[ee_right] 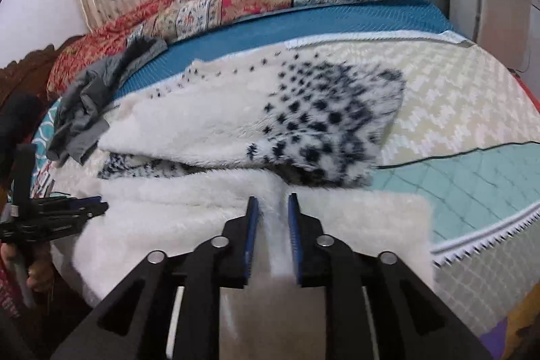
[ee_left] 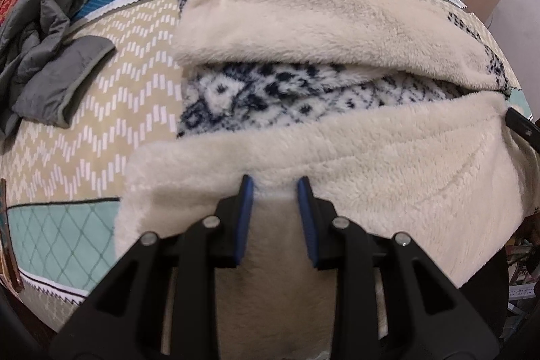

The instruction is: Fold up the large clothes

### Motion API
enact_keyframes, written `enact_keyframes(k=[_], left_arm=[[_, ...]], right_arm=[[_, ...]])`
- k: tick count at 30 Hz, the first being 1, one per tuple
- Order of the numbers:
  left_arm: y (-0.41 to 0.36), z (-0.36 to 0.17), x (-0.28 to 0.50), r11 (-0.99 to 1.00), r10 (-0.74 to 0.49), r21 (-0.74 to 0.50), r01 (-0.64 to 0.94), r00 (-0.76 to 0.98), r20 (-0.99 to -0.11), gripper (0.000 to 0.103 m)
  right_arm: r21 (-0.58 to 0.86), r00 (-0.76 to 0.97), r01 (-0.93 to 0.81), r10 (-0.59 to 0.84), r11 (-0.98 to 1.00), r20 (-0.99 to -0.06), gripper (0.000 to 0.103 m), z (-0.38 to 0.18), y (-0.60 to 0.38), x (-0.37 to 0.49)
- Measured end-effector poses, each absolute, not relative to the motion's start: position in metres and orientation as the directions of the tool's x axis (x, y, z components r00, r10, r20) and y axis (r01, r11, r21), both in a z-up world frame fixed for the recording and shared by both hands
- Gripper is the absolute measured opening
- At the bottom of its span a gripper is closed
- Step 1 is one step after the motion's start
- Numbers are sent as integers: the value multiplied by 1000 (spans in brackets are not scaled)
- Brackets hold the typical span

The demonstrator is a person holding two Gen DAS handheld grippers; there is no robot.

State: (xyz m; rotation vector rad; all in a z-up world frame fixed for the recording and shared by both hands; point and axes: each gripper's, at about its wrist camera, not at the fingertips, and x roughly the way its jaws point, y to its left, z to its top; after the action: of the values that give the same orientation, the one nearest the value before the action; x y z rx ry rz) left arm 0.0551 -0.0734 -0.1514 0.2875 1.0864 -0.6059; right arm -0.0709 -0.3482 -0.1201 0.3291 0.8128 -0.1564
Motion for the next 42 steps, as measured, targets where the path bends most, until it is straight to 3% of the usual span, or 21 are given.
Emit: enact_keyframes(k=[5, 9, 21, 31, 35, 39, 42], left_arm=[[-73, -151, 54, 804, -315, -65, 591, 330, -890, 28], [-73, -151, 54, 805, -315, -66, 590, 330, -890, 28], [-73, -154, 52, 804, -310, -53, 592, 341, -888, 28], [-58, -144, 49, 797, -328, -70, 600, 333, -884, 28], [-33, -128, 45, 814, -353, -102, 572, 347, -869, 28], [2, -114, 50, 856, -358, -131, 501, 390, -849, 44], [26, -109, 60, 883, -342, -142, 446, 407, -847, 44]], right_arm=[[184, 681, 327, -96, 927, -726, 63, -115, -362, -100], [223, 664, 409, -121, 885, -738, 63, -126, -384, -114], [349, 631, 424, 4, 836, -776, 63, -168, -395, -94], [329, 649, 412, -20, 850, -760, 62, -151, -391, -106], [356, 699, 402, -32, 844, -715, 54, -129, -392, -124], [309, 707, 392, -69, 866, -704, 50, -108, -393, -139], [315, 709, 384, -59, 868, -703, 50, -99, -395, -141]])
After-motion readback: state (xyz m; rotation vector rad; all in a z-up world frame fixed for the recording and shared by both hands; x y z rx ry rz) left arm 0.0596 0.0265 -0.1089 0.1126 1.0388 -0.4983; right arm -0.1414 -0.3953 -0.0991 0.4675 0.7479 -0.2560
